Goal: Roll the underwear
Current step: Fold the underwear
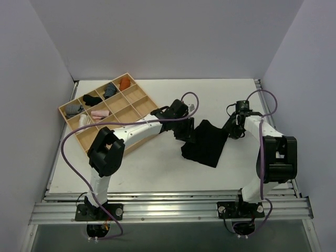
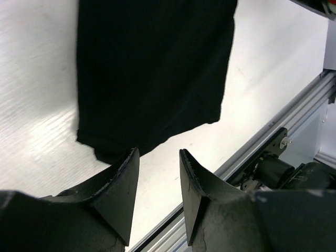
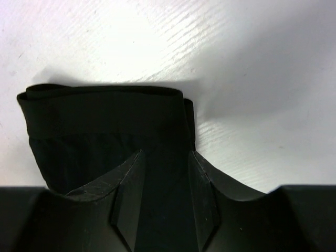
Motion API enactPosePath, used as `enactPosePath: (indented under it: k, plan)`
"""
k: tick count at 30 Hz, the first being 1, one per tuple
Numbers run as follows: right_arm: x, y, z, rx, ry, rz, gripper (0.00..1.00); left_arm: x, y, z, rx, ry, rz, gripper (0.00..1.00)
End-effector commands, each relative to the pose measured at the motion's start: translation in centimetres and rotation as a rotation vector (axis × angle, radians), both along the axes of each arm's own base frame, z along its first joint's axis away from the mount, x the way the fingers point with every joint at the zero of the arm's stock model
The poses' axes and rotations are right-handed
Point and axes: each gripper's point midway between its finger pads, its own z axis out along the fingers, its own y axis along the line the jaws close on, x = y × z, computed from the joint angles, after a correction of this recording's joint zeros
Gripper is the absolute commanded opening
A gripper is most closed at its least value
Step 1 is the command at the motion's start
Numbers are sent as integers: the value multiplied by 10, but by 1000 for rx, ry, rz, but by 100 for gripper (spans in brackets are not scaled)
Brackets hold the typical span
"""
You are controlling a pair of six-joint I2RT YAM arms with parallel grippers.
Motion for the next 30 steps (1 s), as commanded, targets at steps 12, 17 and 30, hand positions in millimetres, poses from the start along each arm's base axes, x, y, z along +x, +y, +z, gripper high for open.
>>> enactPosePath:
  k: [12, 17, 30]
  plan:
    - [8, -13, -27, 32, 22, -2, 42, -46, -57, -15, 3, 0, -135, 45]
    - [11, -9, -37, 91, 4, 17, 41, -48, -58, -32, 38, 8, -126, 45]
    - [-4, -12, -50, 146, 6, -20, 15, -51, -65, -8, 84, -136, -110, 45]
